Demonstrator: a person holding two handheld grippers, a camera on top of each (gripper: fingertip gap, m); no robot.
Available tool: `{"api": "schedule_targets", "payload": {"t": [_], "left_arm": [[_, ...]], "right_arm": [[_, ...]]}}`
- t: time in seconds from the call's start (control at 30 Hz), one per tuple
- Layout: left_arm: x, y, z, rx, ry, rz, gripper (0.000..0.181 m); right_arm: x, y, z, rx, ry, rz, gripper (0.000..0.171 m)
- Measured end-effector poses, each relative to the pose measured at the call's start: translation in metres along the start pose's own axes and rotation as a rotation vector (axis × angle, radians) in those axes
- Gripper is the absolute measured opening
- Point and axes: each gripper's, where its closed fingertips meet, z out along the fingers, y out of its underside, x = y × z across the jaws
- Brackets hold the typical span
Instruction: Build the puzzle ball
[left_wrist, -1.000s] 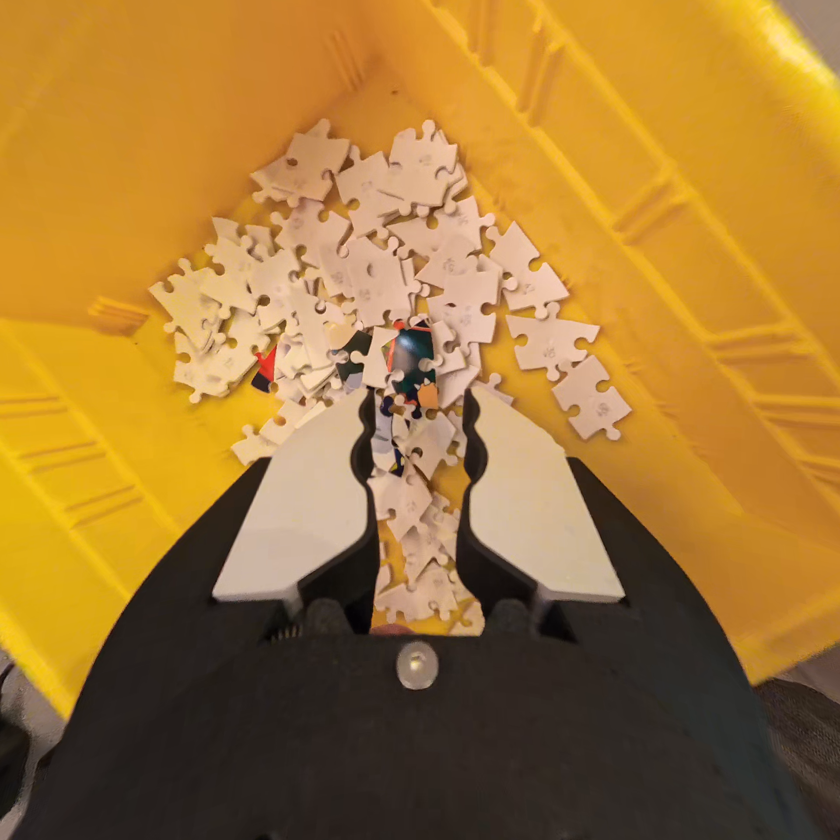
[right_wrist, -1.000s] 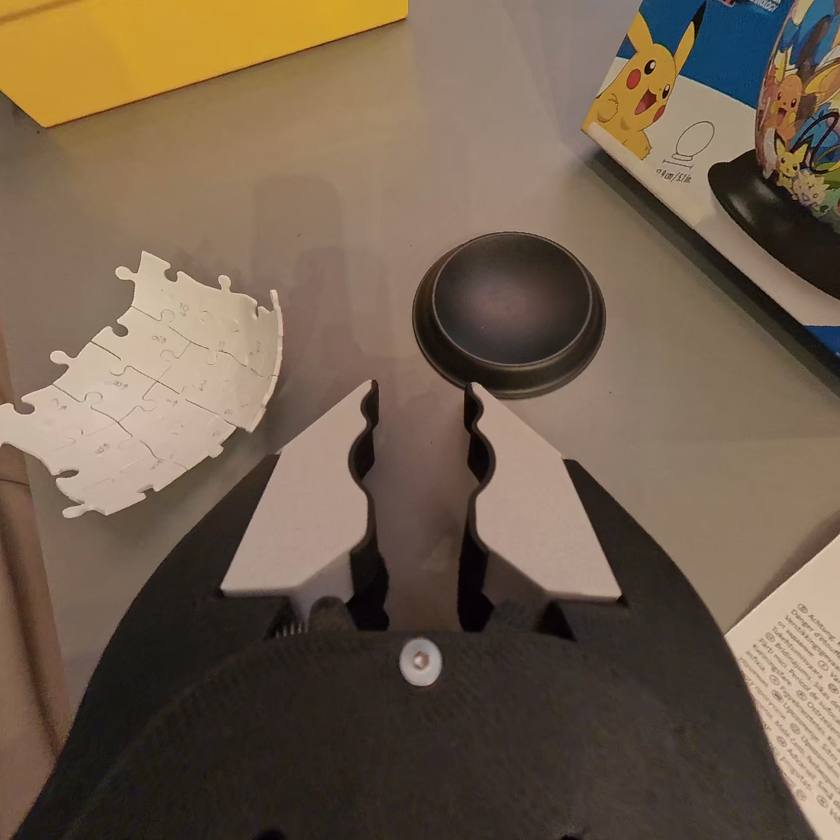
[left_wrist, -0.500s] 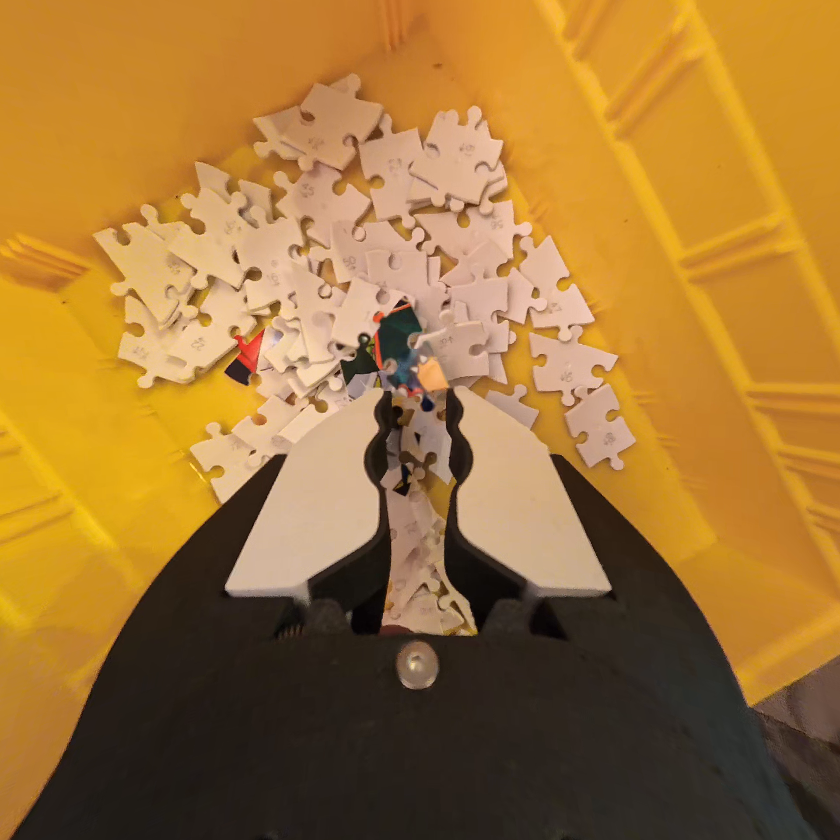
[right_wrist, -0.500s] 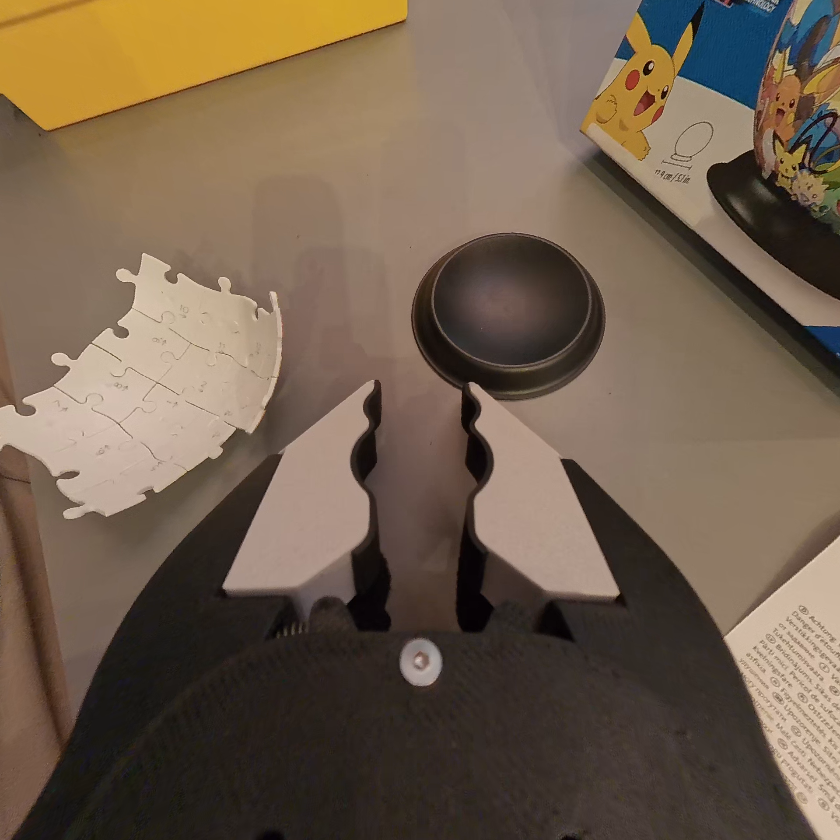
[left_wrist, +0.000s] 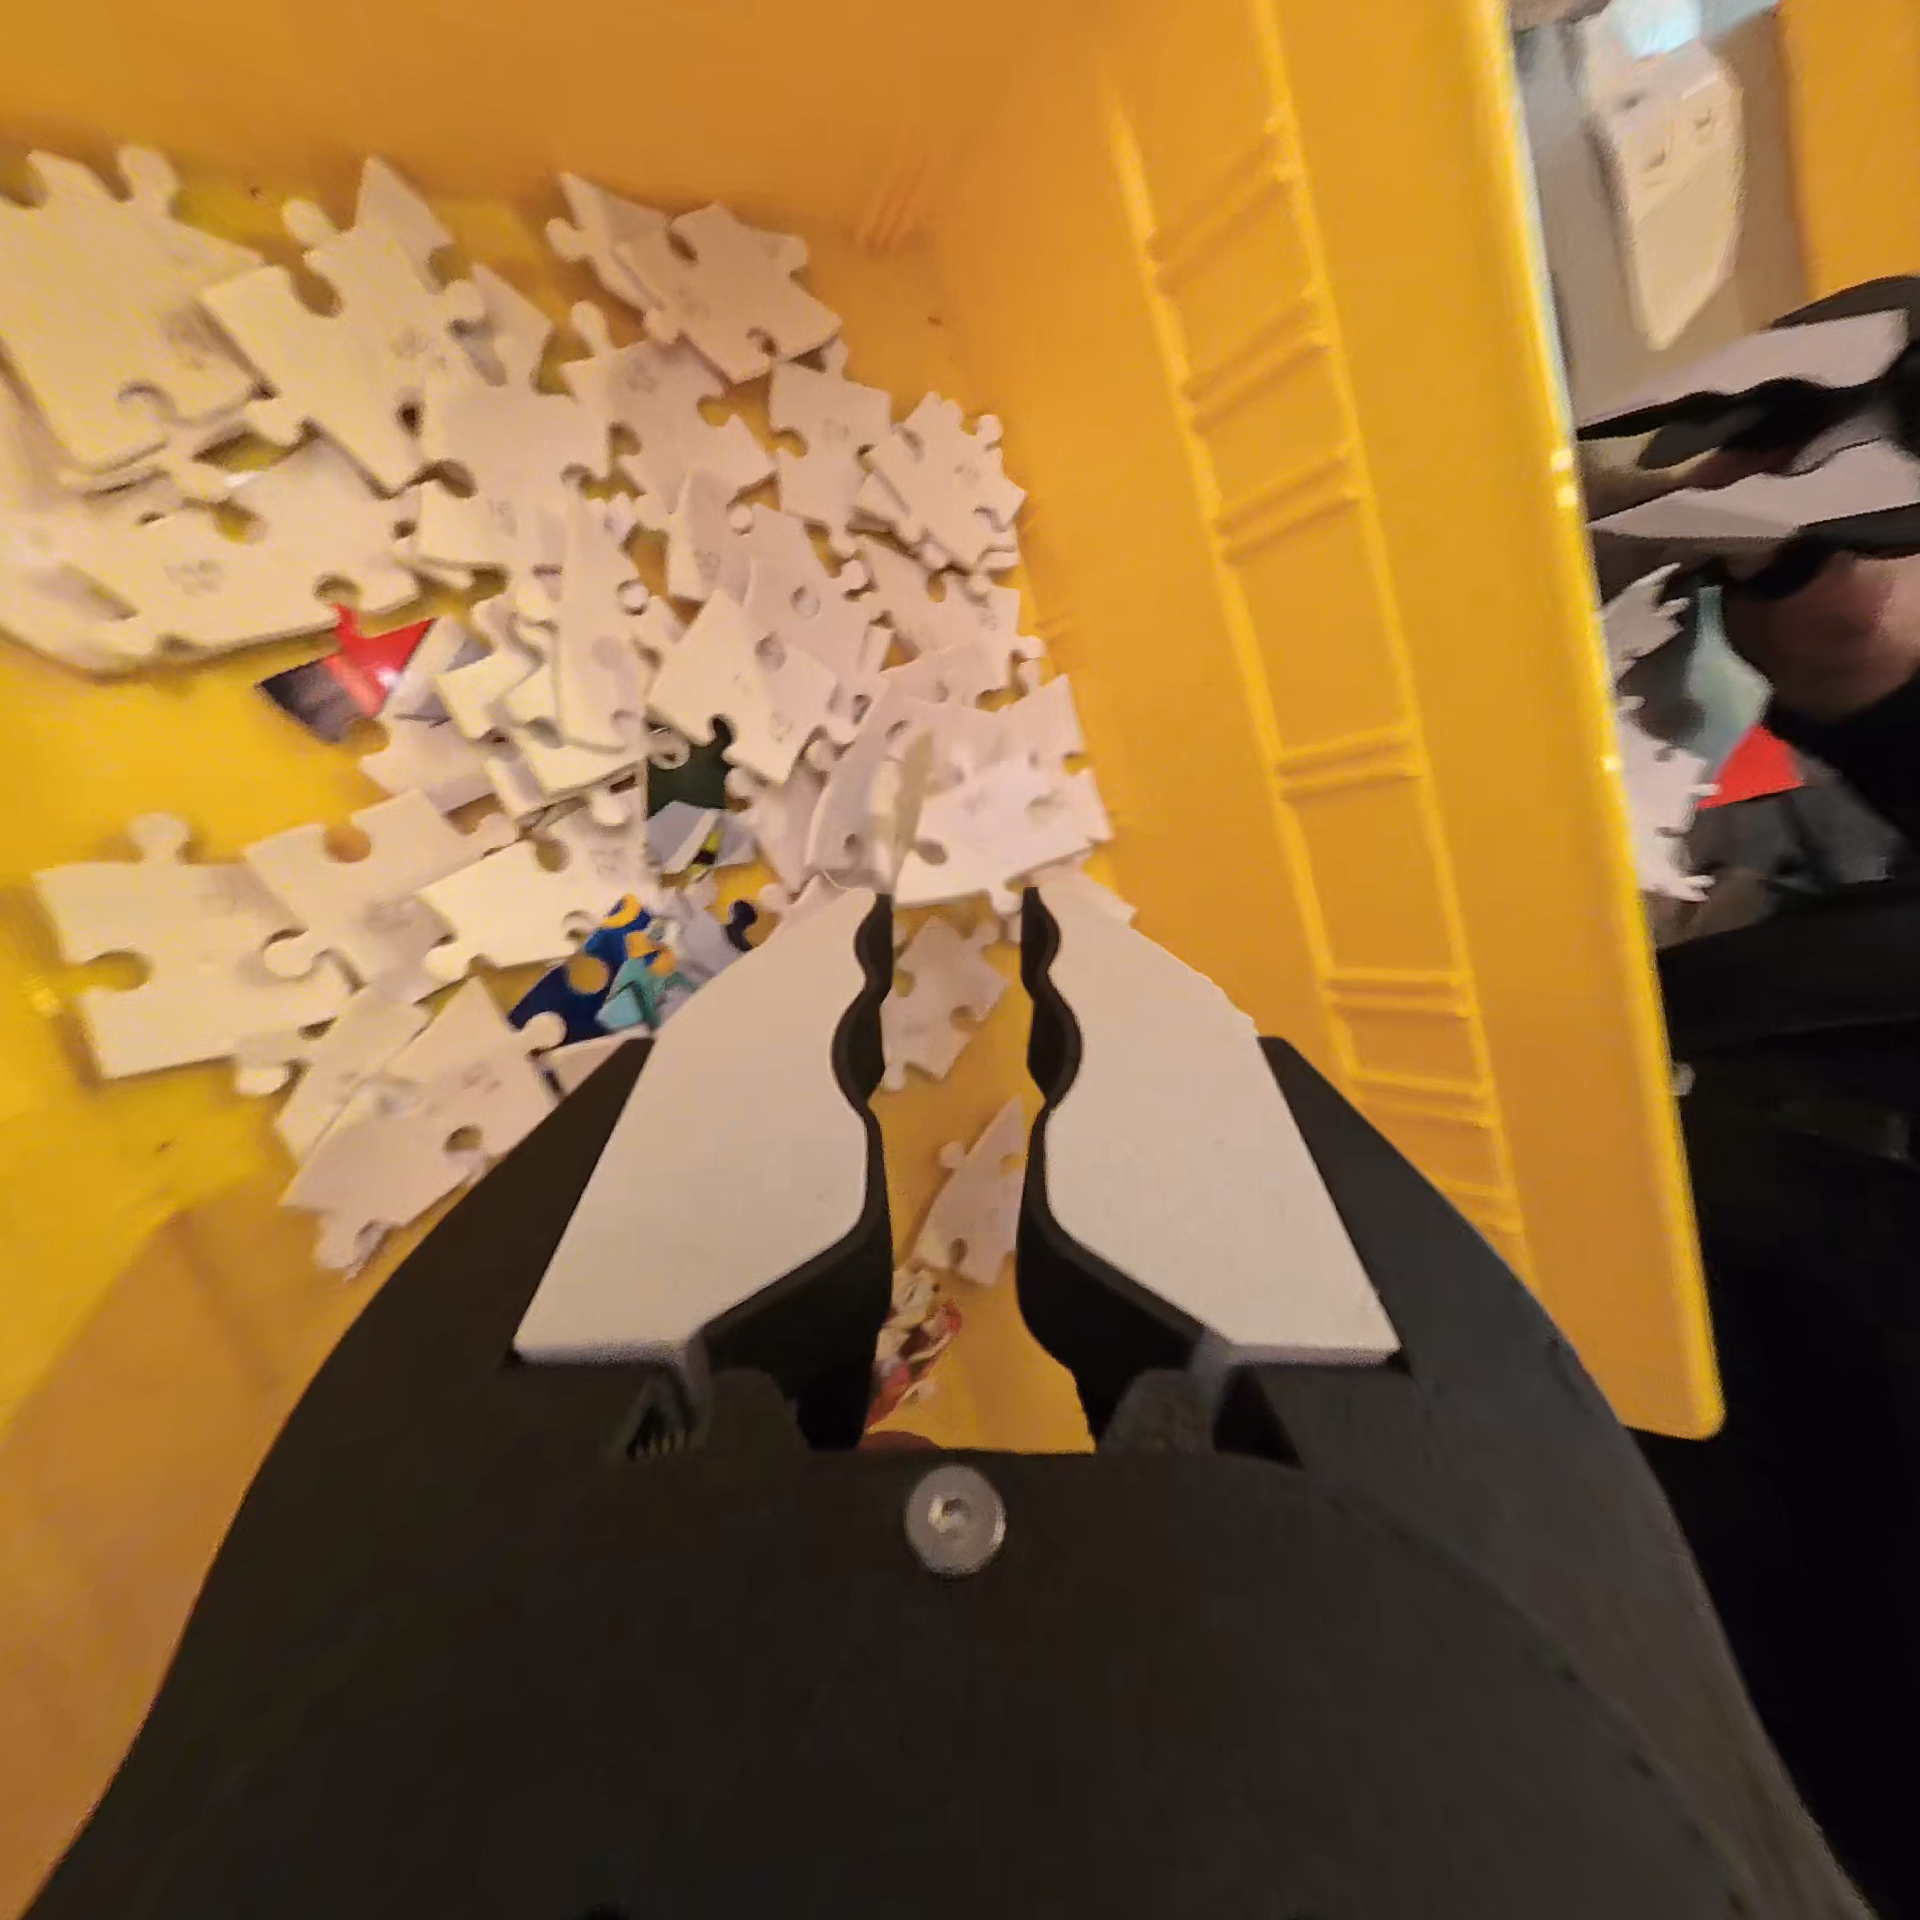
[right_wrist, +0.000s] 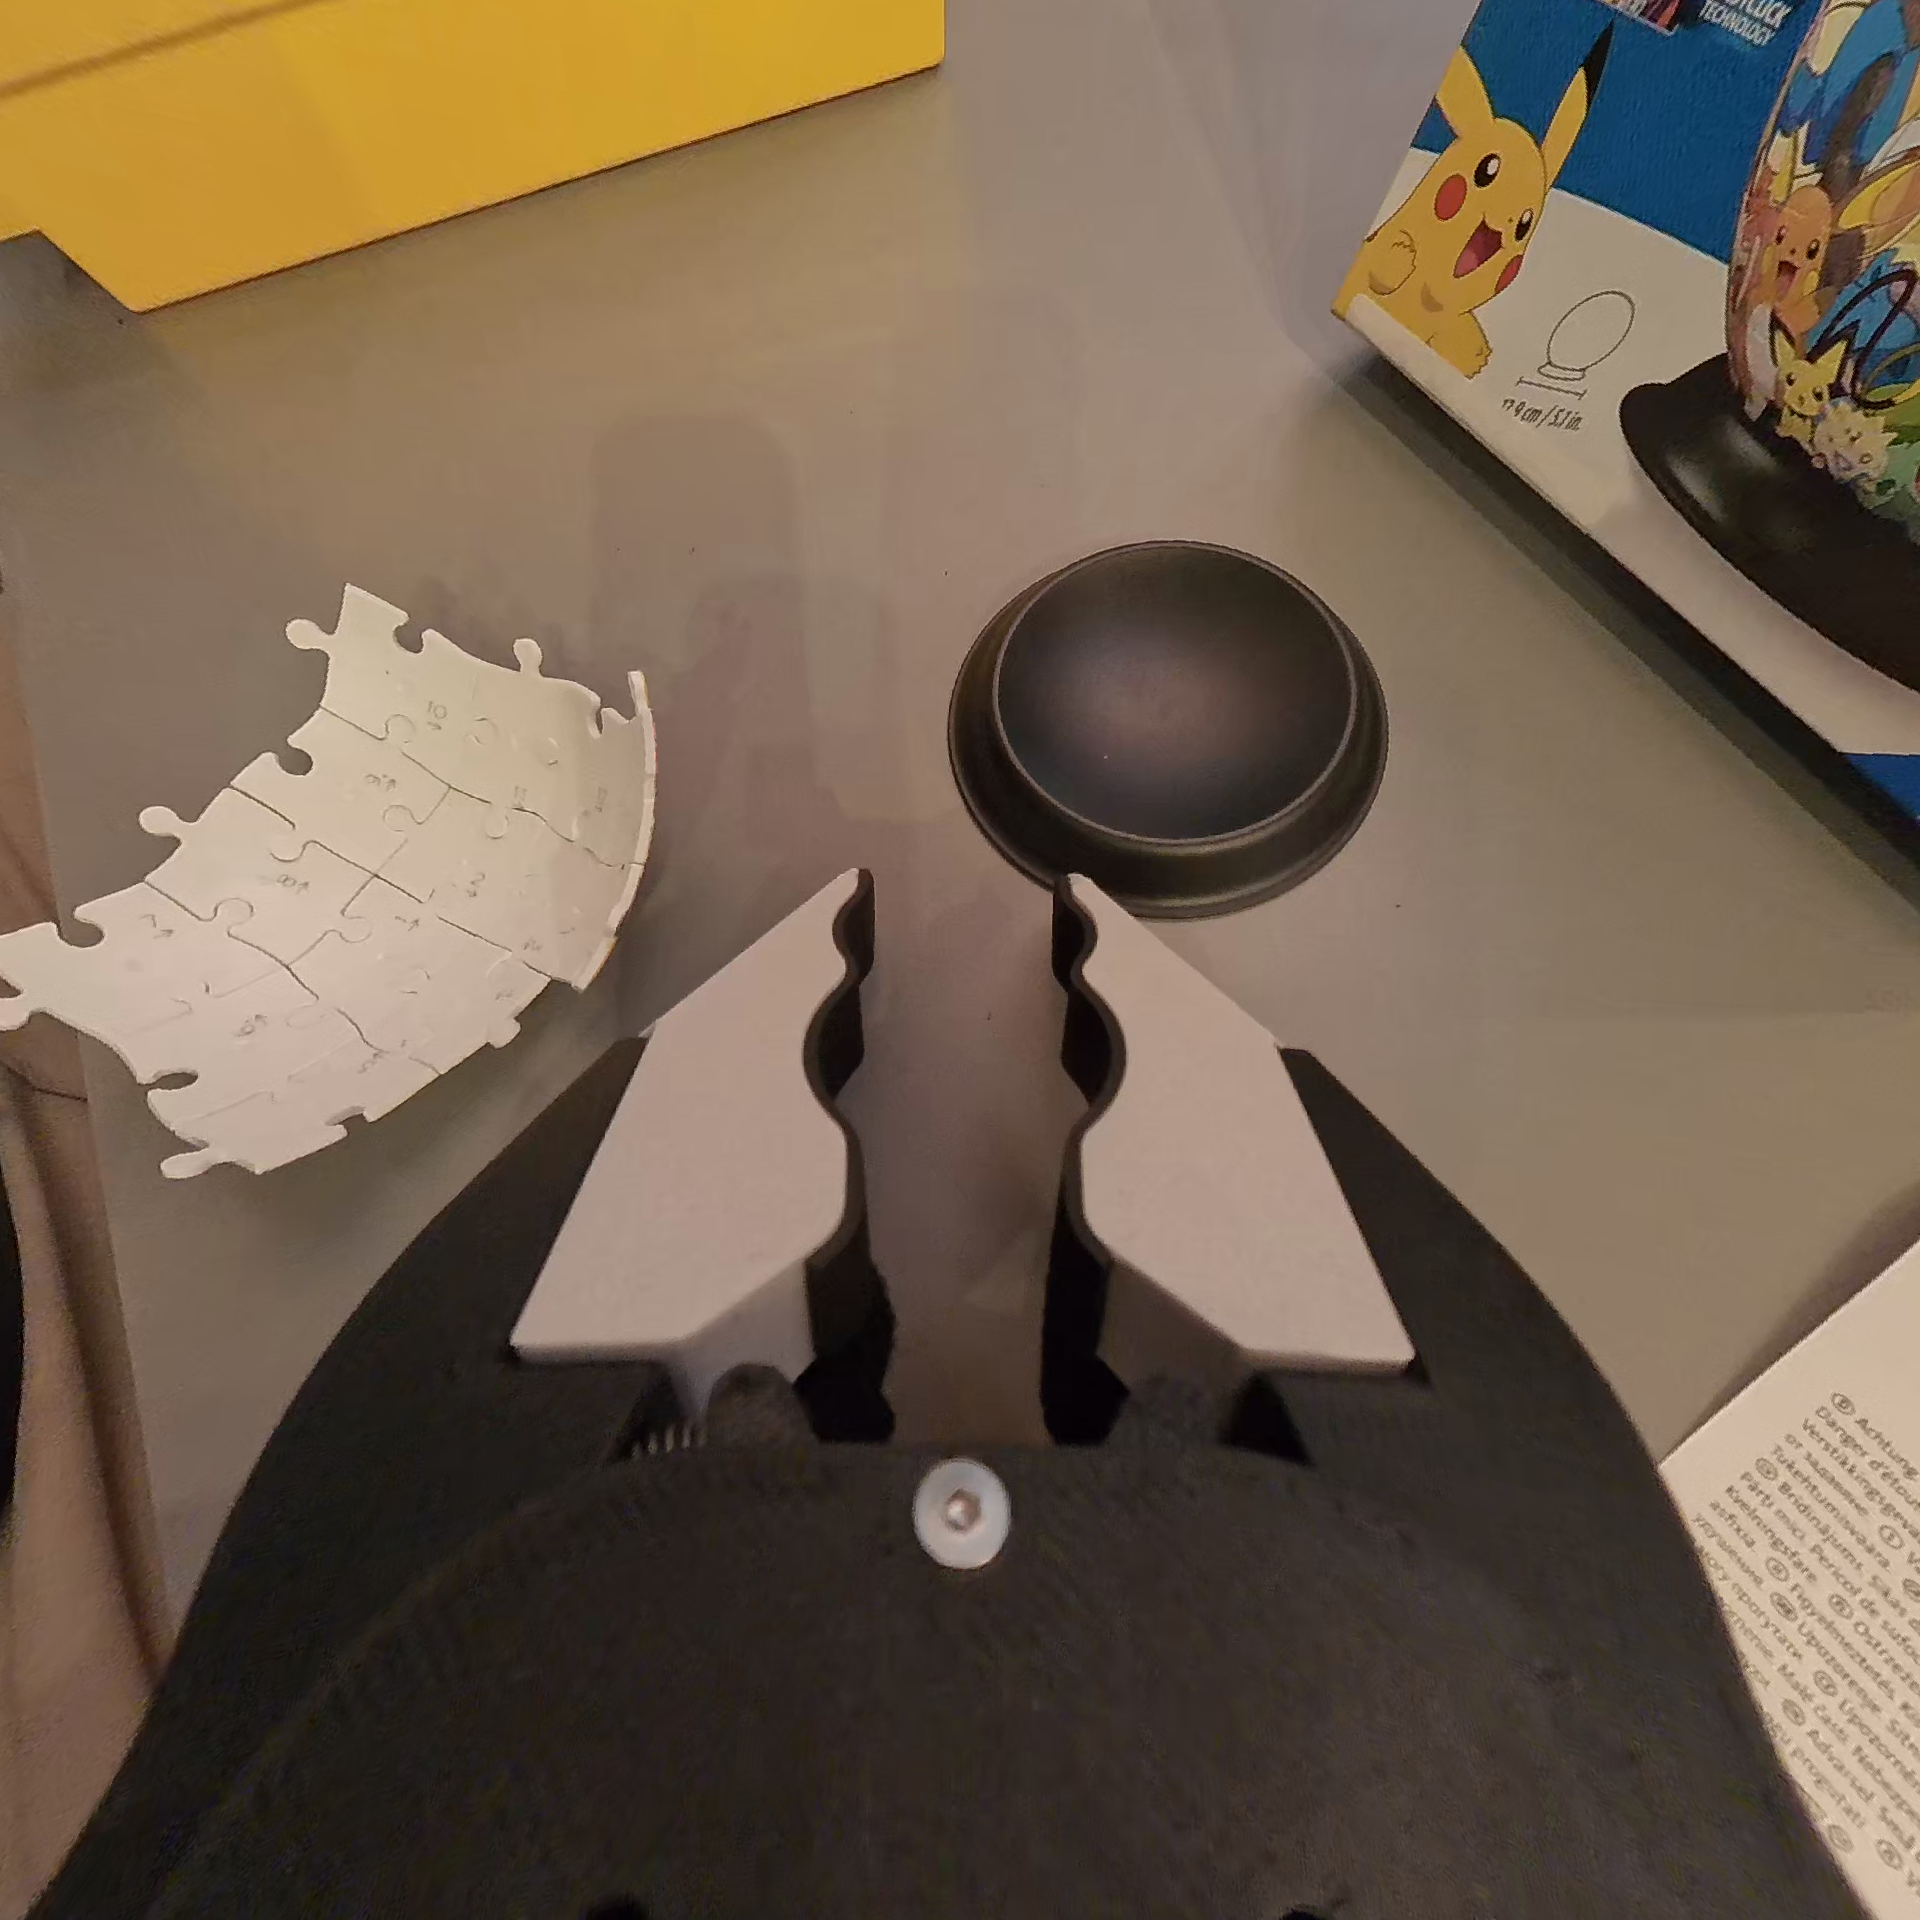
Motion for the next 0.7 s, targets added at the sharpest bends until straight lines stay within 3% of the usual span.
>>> {"api": "schedule_targets", "payload": {"t": [0.1, 0.27, 0.5, 0.6, 0.7], "left_arm": [[-0.011, 0.000, -0.005, -0.009, -0.118, 0.052, 0.023], [-0.012, -0.010, -0.013, 0.054, -0.128, 0.064, 0.023], [-0.011, 0.019, -0.014, -0.088, -0.210, 0.142, 0.023], [-0.018, 0.035, -0.013, -0.167, -0.282, 0.156, 0.044], [-0.018, 0.036, -0.017, -0.162, -0.298, 0.161, 0.045]], "right_arm": [[0.000, 0.000, 0.000, 0.000, -0.001, 0.001, 0.033], [0.000, 0.000, 0.000, -0.001, 0.000, 0.001, 0.033], [0.000, 0.000, 0.000, -0.002, 0.000, 0.000, 0.033], [0.000, 0.000, 0.000, -0.002, -0.001, 0.000, 0.033], [0.000, 0.000, 0.000, -0.001, -0.002, -0.001, 0.033]]}}
